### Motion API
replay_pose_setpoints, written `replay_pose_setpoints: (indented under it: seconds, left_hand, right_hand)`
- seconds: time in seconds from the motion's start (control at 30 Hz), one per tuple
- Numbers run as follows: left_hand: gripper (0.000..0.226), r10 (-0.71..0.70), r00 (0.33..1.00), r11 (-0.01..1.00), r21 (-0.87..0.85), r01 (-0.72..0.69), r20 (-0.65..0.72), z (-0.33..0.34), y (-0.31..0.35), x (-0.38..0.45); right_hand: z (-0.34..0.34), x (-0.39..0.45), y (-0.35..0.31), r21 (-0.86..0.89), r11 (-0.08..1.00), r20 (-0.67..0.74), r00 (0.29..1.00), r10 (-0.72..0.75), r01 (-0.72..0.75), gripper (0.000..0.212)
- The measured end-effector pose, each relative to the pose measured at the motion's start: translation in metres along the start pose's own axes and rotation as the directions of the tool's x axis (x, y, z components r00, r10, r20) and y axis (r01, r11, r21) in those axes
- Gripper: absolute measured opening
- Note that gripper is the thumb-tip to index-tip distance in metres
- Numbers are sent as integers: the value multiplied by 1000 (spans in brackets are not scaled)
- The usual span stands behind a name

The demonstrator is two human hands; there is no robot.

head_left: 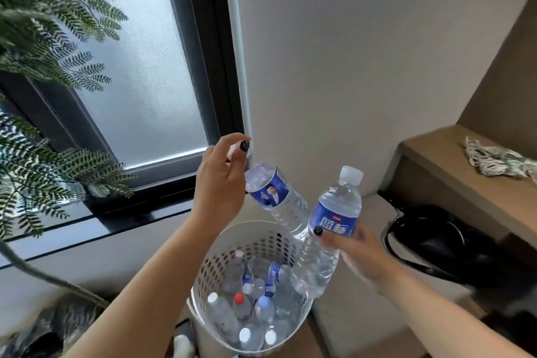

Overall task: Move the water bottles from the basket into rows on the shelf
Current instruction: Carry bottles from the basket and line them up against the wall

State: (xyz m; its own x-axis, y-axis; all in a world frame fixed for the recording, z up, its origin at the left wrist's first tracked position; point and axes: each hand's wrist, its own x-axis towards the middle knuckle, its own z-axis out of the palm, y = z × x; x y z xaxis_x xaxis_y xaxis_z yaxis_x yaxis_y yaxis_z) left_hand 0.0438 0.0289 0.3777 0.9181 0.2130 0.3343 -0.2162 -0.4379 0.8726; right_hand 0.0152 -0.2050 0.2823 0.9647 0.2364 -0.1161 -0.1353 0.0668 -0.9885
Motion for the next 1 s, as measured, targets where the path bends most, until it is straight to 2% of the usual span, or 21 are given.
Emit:
replay_pose_setpoints:
  seconds: [0.03,0.17,0.3,0.4,0.47,0.57,0.7,0.9,1.0]
  left_hand:
    - [17,-4,1000,1000,-21,4,7,3,3,0]
    - [41,0,1000,995,-95,2,25,24,19,-4]
    - [38,-37,994,970,-234,60,103,54,28,-18]
    - [72,-47,967,913,-381,143,251,79,27,-30]
    - [87,-60,957,903,-393,173,283,97,28,-32]
    - [72,-97,964,881,-430,199,246,127,32,-27]
    - [55,-128,969,887,-412,208,212,173,46,-24]
    - [77,-98,942,909,-357,217,322,254,77,-23]
    - [71,-89,929,920,-327,215,359,298,91,-26]
  right_hand:
    - [-2,-3,-2,14,1000,-12,1000,-7,7,60]
    - [-11,-15,-5,14,1000,-55,998,-9,10,57]
    - [-20,-26,-9,3,1000,-120,993,-6,7,47]
    - [-31,-32,-14,-6,1000,-152,988,13,-14,46]
    - [-44,-34,-17,-15,1000,-176,984,12,-15,42]
    - [-70,-38,-23,-31,999,-219,976,1,-8,36]
    - [-115,-44,-27,-93,996,-307,951,-32,4,49]
    - [-207,-65,-38,-208,978,-419,906,-66,-25,52]
    - [-258,-79,-48,-252,967,-465,882,-80,-46,57]
